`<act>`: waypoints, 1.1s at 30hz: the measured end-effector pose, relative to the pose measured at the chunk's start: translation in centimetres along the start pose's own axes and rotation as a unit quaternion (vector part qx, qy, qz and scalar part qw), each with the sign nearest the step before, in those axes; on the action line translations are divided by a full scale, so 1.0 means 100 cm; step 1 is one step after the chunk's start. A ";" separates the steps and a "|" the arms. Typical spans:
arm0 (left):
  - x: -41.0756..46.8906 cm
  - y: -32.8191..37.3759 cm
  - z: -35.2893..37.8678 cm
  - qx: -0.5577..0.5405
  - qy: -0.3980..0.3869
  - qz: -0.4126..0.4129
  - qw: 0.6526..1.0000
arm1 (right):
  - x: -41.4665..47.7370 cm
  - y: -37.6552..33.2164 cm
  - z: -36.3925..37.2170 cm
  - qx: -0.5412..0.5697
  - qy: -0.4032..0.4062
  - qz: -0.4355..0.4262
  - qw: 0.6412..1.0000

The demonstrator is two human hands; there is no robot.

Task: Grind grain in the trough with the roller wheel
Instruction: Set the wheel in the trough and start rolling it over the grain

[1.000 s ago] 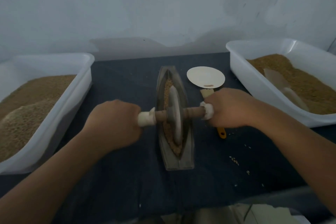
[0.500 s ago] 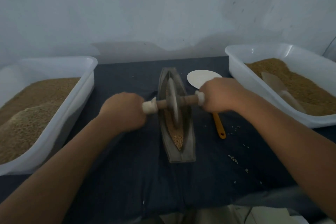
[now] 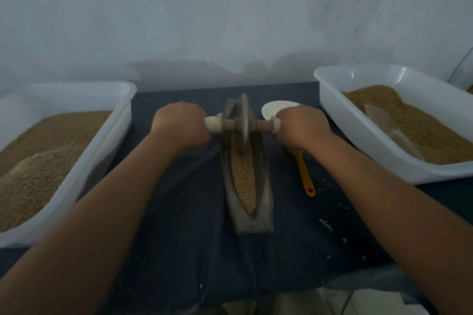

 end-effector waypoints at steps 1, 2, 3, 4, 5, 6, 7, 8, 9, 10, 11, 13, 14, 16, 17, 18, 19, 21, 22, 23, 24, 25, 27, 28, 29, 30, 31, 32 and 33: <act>-0.009 0.003 0.001 -0.004 -0.012 0.008 1.000 | -0.006 -0.001 0.001 0.004 -0.014 -0.011 1.000; -0.022 0.005 0.004 -0.011 -0.029 0.018 0.999 | -0.015 -0.002 0.002 0.012 -0.034 -0.026 0.999; -0.039 0.006 0.008 -0.018 -0.046 0.029 0.998 | -0.028 -0.003 0.001 0.021 -0.053 -0.047 0.997; -0.056 0.006 0.011 -0.028 -0.058 0.039 0.997 | -0.043 -0.004 -0.003 0.026 -0.068 -0.069 0.995; -0.074 0.003 0.013 -0.040 -0.066 0.046 0.996 | -0.058 -0.005 -0.007 0.027 -0.074 -0.094 0.992; -0.090 0.000 0.015 -0.053 -0.070 0.048 0.995 | -0.071 -0.006 -0.012 0.025 -0.076 -0.117 0.990; -0.101 -0.003 0.017 -0.062 -0.069 0.048 0.995 | -0.080 -0.007 -0.016 0.019 -0.075 -0.135 0.988; -0.107 -0.005 0.018 -0.063 -0.062 0.047 0.995 | -0.083 -0.008 -0.016 0.011 -0.076 -0.141 0.987; -0.106 -0.005 0.019 -0.059 -0.053 0.045 0.996 | -0.081 -0.009 -0.015 0.005 -0.079 -0.136 0.987; -0.101 -0.004 0.019 -0.052 -0.043 0.039 0.997 | -0.076 -0.009 -0.011 0.002 -0.081 -0.123 0.989; -0.090 -0.003 0.019 -0.043 -0.033 0.031 0.998 | -0.066 -0.009 -0.007 -0.003 -0.076 -0.103 0.992; -0.058 -0.002 0.016 -0.019 -0.014 0.011 1.000 | -0.041 -0.007 -0.001 -0.003 -0.048 -0.051 0.998; -0.041 -0.001 0.013 -0.008 -0.005 0.002 1.000 | -0.027 -0.004 0.003 0.001 -0.033 -0.027 0.999; -0.014 0.000 0.004 0.003 0.008 -0.005 1.000 | -0.008 0.001 0.005 0.000 -0.011 0.006 1.000; -0.006 0.001 0.001 0.002 0.009 -0.007 1.000 | -0.003 0.003 0.005 -0.001 -0.003 0.018 1.000; -0.002 0.001 0.000 -0.002 0.003 -0.007 1.000 | -0.001 0.004 0.003 -0.001 0.003 0.022 1.000; -0.004 0.001 0.001 -0.008 -0.005 -0.007 1.000 | -0.001 0.003 -0.001 -0.003 0.012 0.018 1.000; -0.020 0.000 0.006 -0.027 -0.033 -0.005 0.999 | -0.014 -0.003 -0.012 -0.002 0.021 -0.012 1.000; -0.034 0.000 0.011 -0.039 -0.051 0.001 0.998 | -0.025 -0.006 -0.014 0.009 0.006 -0.034 0.999; -0.052 -0.001 0.016 -0.050 -0.066 0.008 0.997 | -0.038 -0.008 -0.017 0.023 -0.016 -0.056 0.998; -0.070 -0.003 0.019 -0.060 -0.075 0.016 0.995 | -0.052 -0.011 -0.021 0.032 -0.033 -0.079 0.996; -0.087 -0.005 0.021 -0.066 -0.076 0.023 0.995 | -0.066 -0.013 -0.026 0.029 -0.041 -0.101 0.994; -0.113 -0.008 0.021 -0.070 -0.066 0.028 0.995 | -0.086 -0.016 -0.030 0.010 -0.048 -0.136 0.989; -0.118 -0.008 0.021 -0.067 -0.058 0.028 0.996 | -0.089 -0.016 -0.028 0.003 -0.054 -0.141 0.989; -0.116 -0.007 0.021 -0.062 -0.051 0.026 0.996 | -0.088 -0.014 -0.024 0.002 -0.061 -0.133 0.989; -0.109 -0.006 0.020 -0.056 -0.045 0.021 0.997 | -0.082 -0.012 -0.018 0.004 -0.066 -0.117 0.991; -0.097 -0.004 0.018 -0.049 -0.038 0.013 0.998 | -0.071 -0.010 -0.013 0.004 -0.065 -0.095 0.993; -0.082 -0.003 0.016 -0.041 -0.029 0.004 0.999 | -0.058 -0.008 -0.009 0.002 -0.055 -0.070 0.996; -0.064 -0.002 0.013 -0.030 -0.020 -0.006 0.999 | -0.044 -0.006 -0.007 -0.002 -0.032 -0.045 0.998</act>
Point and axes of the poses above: each hand's wrist, its own x-axis towards the middle knuckle, its own z-axis out of the palm, y = z × x, the point moved 10 cm from there along x, towards the middle knuckle, and after that the axes turned 7 degrees about -x, right-handed, at the moved point
